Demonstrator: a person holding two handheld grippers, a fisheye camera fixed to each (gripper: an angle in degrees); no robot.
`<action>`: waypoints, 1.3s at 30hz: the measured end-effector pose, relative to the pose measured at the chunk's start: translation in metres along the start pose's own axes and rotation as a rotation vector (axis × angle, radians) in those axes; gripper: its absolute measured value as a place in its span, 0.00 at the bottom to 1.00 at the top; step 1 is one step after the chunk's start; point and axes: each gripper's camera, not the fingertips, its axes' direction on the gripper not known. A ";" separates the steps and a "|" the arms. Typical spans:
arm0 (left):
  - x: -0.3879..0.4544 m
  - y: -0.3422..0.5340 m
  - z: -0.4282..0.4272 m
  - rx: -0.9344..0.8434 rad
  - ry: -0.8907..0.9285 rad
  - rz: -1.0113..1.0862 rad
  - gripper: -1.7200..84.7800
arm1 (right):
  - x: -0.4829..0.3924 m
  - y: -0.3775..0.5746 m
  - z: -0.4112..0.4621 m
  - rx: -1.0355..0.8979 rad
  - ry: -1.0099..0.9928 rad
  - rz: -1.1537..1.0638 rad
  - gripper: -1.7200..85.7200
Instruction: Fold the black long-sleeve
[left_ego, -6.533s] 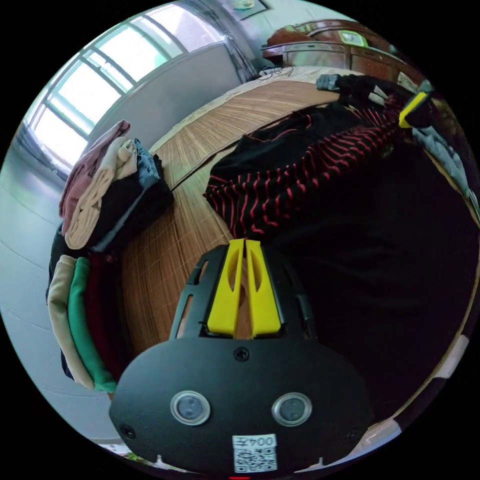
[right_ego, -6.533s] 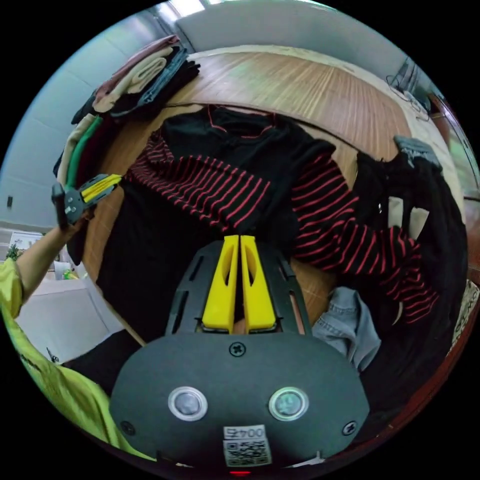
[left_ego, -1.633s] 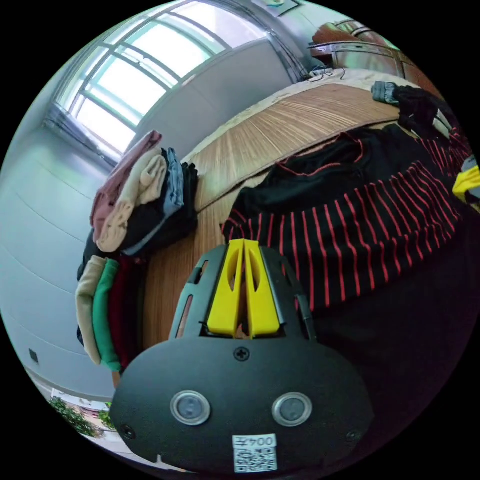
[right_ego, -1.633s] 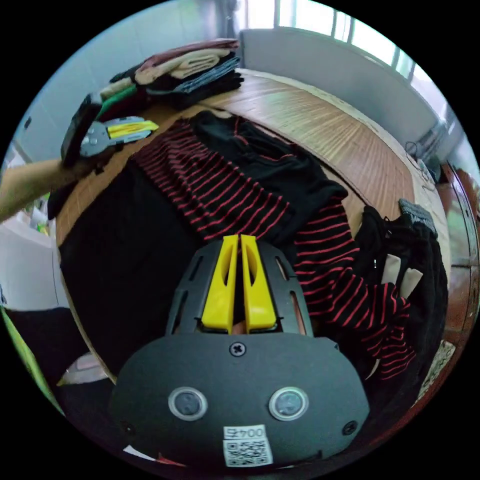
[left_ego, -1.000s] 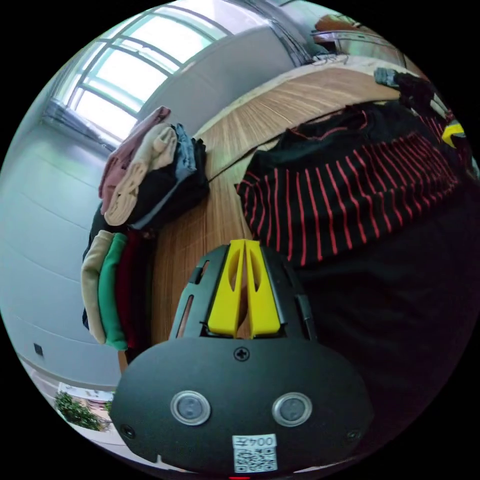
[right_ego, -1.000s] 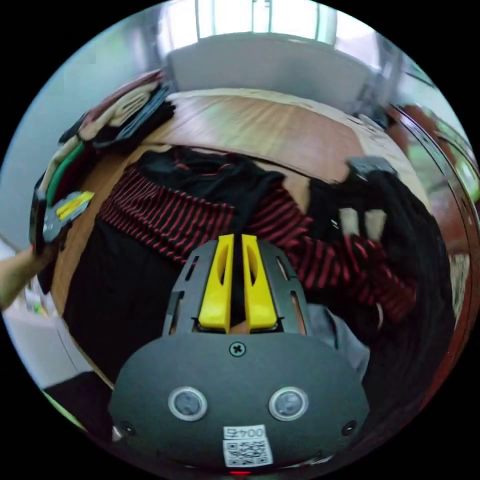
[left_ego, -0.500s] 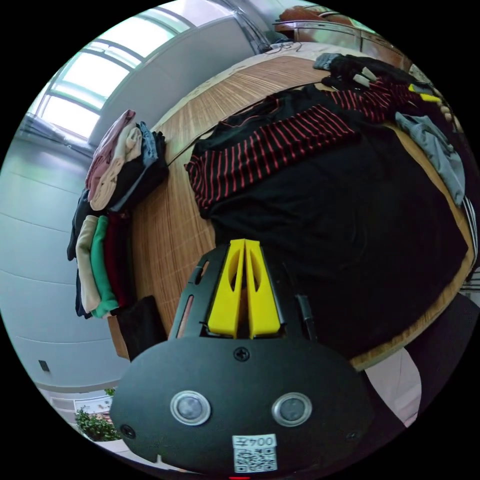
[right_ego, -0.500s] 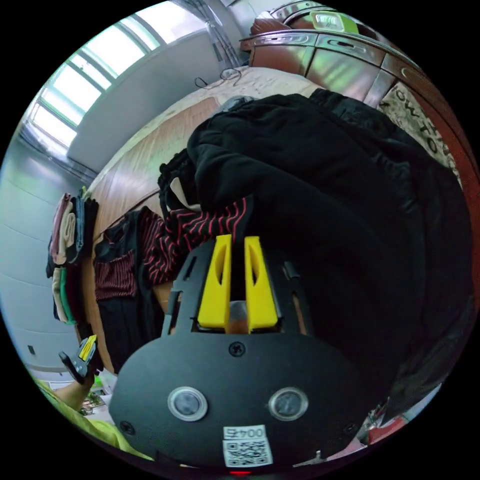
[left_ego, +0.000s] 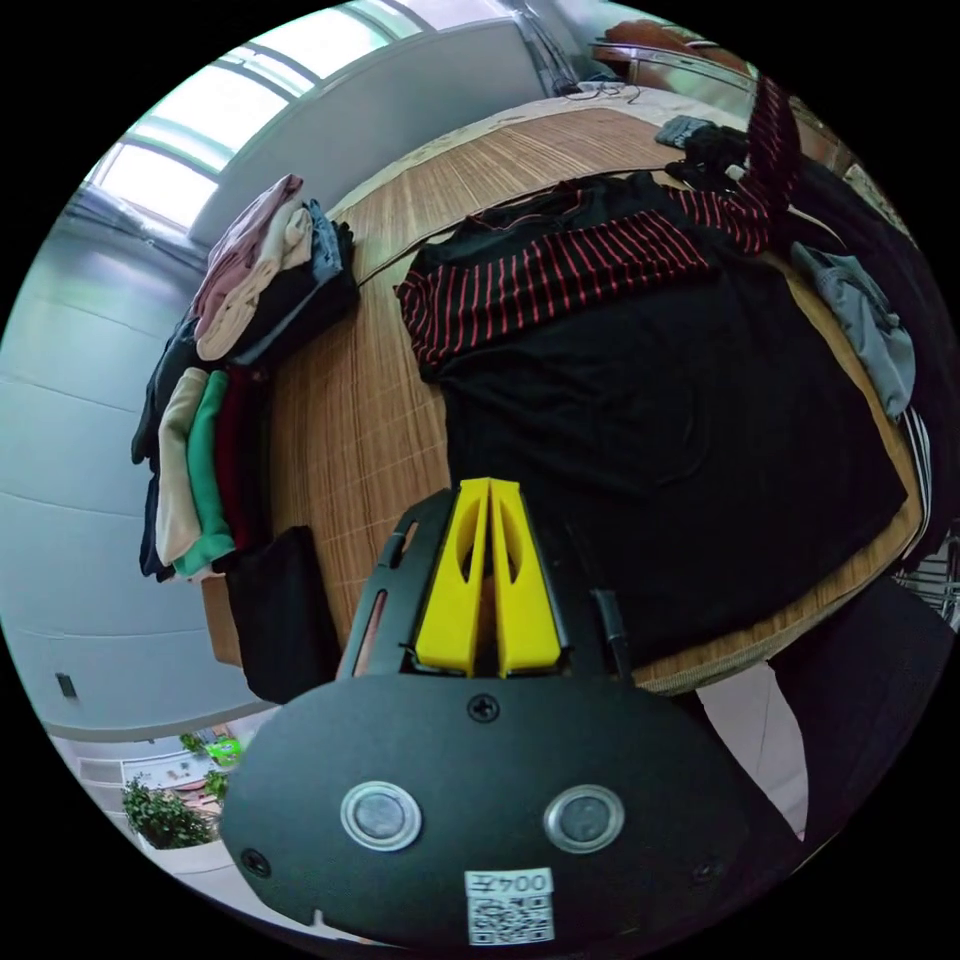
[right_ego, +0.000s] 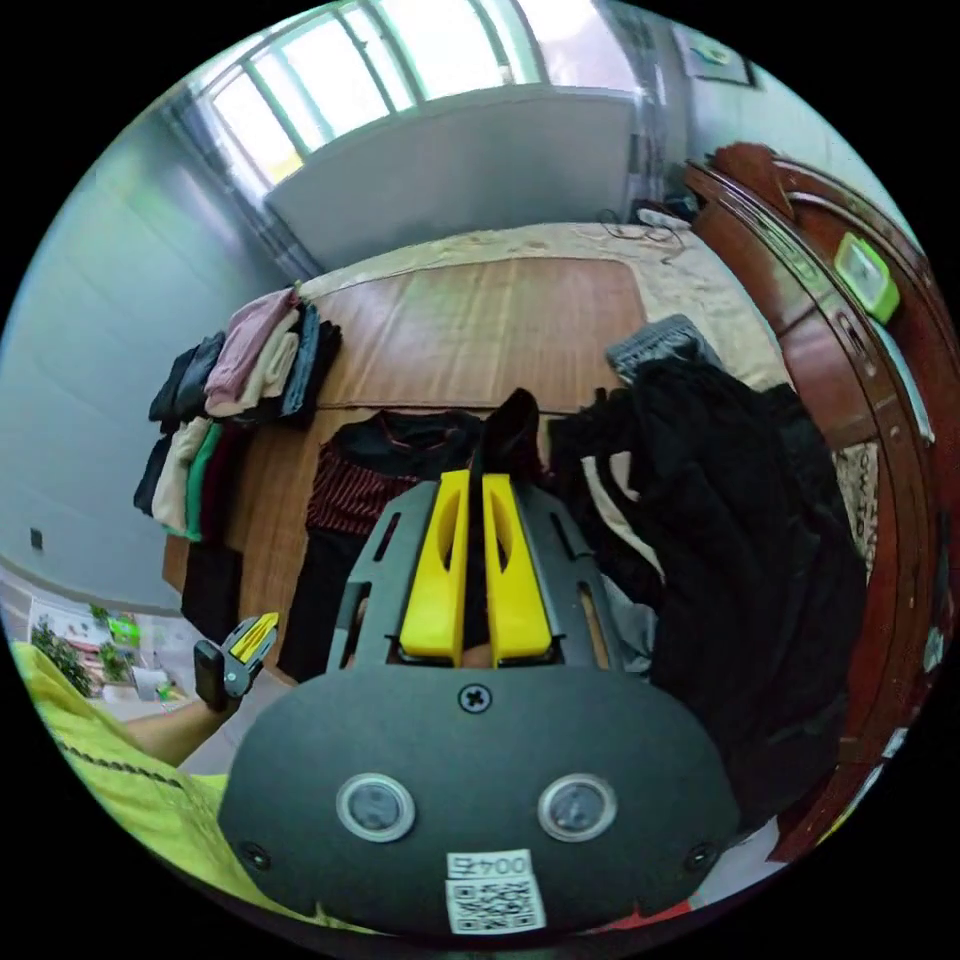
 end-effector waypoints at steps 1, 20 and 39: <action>-0.007 0.007 0.002 0.002 0.004 -0.015 0.03 | -0.043 -0.003 0.008 0.008 0.027 -0.049 0.06; -0.068 0.111 0.064 0.002 0.018 0.057 0.03 | -0.202 0.117 0.176 -0.095 0.074 -0.107 0.02; 0.008 0.120 0.104 0.046 -0.071 0.513 0.02 | 0.030 0.264 0.180 -0.350 0.207 0.114 0.04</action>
